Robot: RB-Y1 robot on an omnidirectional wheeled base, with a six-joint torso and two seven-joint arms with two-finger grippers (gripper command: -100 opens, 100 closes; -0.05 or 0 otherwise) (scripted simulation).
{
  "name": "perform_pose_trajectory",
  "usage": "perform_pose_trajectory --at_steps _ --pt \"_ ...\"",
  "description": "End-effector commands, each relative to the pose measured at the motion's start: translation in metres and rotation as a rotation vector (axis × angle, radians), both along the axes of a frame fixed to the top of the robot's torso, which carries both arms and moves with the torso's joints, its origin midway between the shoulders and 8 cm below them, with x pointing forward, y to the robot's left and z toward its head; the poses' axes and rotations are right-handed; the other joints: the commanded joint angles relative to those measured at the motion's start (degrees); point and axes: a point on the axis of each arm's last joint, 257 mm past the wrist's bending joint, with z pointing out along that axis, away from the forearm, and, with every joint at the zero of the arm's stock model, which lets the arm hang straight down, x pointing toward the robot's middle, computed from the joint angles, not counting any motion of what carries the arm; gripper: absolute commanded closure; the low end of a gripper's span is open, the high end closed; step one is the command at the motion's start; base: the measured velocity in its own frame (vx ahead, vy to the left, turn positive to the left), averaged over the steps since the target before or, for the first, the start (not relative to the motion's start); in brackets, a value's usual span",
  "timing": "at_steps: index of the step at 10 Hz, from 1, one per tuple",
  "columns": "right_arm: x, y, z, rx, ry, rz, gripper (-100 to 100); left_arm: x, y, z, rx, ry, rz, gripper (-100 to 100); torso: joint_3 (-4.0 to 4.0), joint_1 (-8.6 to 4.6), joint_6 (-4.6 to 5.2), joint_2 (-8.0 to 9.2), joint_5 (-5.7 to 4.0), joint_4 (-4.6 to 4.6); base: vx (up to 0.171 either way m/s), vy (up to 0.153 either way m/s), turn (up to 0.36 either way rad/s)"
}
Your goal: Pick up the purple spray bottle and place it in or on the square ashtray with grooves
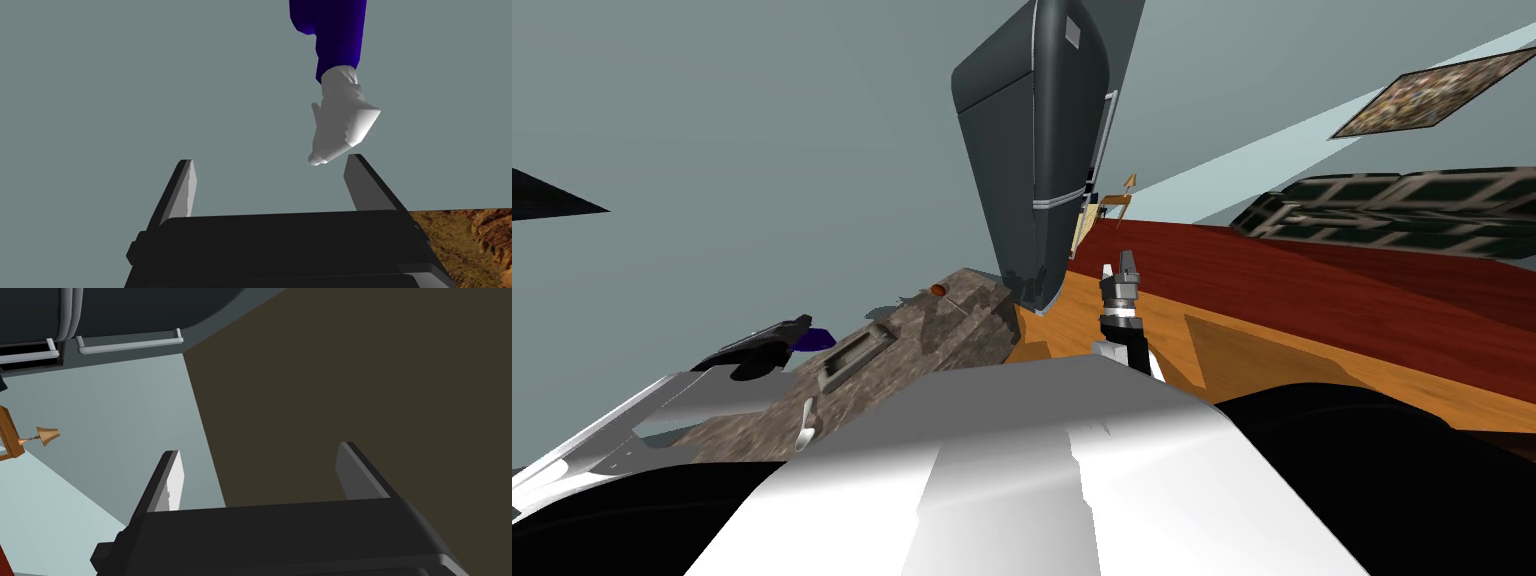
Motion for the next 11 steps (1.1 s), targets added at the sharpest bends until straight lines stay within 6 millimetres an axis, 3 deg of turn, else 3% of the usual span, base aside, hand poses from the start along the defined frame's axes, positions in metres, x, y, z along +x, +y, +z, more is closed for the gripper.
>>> perform_pose_trajectory --at_steps 1,5,6,7,11 --pt "0.0 0.0 0.0 0.0 0.0 0.0 0 0.003 -0.003 0.015 0.007 -0.002 -0.004 -100 0.0 0.0 0.0 0.0 0.0 0.0 -0.002 -0.011 0.004" --pt "0.0 0.0 0.0 0.0 0.0 0.0 0 0.014 -0.015 0.046 0.019 0.001 -0.021 -100 -0.01 -0.01 0.0 -0.01 0.0 0.0 -0.002 -0.012 0.007" --pt "0.0 0.0 0.0 0.0 0.0 0.0 0 0.012 -0.011 0.042 0.017 0.0 -0.019 -100 0.0 -0.01 0.0 -0.01 0.01 0.0 0.0 -0.006 0.003" --pt "0.0 0.0 0.0 0.0 0.0 0.0 0 0.012 -0.012 0.043 0.017 0.0 -0.018 0 -0.01 0.02 0.0 -0.01 0.03 -0.01 0.0 0.0 0.0" --pt "0.0 0.0 0.0 0.0 0.0 0.0 0 0.012 -0.012 0.043 0.017 0.0 -0.018 0 -0.01 0.06 0.0 -0.02 0.04 -0.01 0.0 0.0 0.0"
